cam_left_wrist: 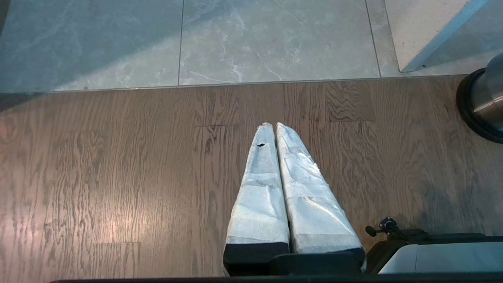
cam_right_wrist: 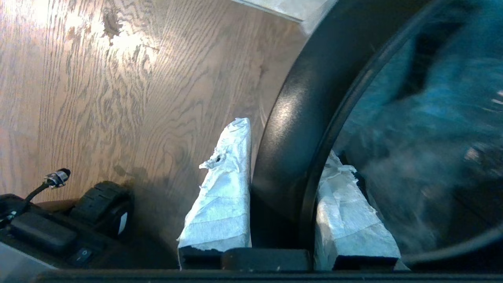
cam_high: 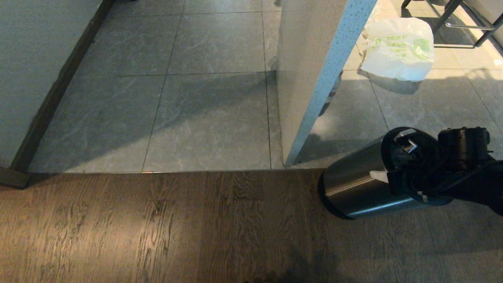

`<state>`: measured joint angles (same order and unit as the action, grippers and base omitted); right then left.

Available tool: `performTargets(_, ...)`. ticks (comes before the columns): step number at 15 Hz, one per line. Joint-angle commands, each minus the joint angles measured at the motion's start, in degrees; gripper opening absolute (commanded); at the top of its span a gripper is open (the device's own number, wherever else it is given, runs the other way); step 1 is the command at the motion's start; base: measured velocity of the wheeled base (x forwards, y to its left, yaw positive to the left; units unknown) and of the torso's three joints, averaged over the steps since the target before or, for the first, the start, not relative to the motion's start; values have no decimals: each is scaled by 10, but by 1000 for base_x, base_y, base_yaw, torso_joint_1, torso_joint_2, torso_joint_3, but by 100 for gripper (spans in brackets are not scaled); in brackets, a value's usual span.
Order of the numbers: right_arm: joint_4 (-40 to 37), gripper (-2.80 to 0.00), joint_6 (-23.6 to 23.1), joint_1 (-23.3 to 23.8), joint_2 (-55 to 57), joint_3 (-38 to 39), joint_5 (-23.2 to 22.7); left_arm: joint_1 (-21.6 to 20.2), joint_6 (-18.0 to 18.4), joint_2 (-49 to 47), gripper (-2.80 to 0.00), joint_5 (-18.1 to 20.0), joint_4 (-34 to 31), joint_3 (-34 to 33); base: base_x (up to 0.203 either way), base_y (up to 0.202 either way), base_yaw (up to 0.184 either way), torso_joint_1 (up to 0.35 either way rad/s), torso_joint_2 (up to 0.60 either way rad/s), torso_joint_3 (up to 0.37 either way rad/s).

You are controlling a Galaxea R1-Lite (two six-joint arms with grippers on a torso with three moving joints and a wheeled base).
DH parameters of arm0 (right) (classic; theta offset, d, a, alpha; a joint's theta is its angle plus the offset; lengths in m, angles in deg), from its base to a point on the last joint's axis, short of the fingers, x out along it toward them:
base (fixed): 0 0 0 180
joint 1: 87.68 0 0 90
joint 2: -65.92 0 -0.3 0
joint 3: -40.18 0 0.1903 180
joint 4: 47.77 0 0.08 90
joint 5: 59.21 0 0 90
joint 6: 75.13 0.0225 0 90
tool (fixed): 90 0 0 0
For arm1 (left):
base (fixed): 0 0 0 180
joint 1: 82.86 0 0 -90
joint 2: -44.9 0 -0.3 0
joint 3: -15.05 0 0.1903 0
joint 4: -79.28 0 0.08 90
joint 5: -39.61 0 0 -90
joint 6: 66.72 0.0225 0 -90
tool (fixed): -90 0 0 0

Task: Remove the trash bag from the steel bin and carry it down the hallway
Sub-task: Place the outer trash can on the ground

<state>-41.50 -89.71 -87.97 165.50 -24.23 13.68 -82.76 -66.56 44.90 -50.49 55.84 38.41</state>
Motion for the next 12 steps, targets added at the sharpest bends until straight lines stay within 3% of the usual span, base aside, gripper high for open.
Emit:
performTargets(1,-22,-280,-4,4,-39,3,-2,0,0,0,-280,0,0,0,0,0,0,0,0,0)
performTargets(12,-107,-280,-57,8,-161,-1,1,0,0,0,-280,0,0,0,0,0,0,0,0,0)
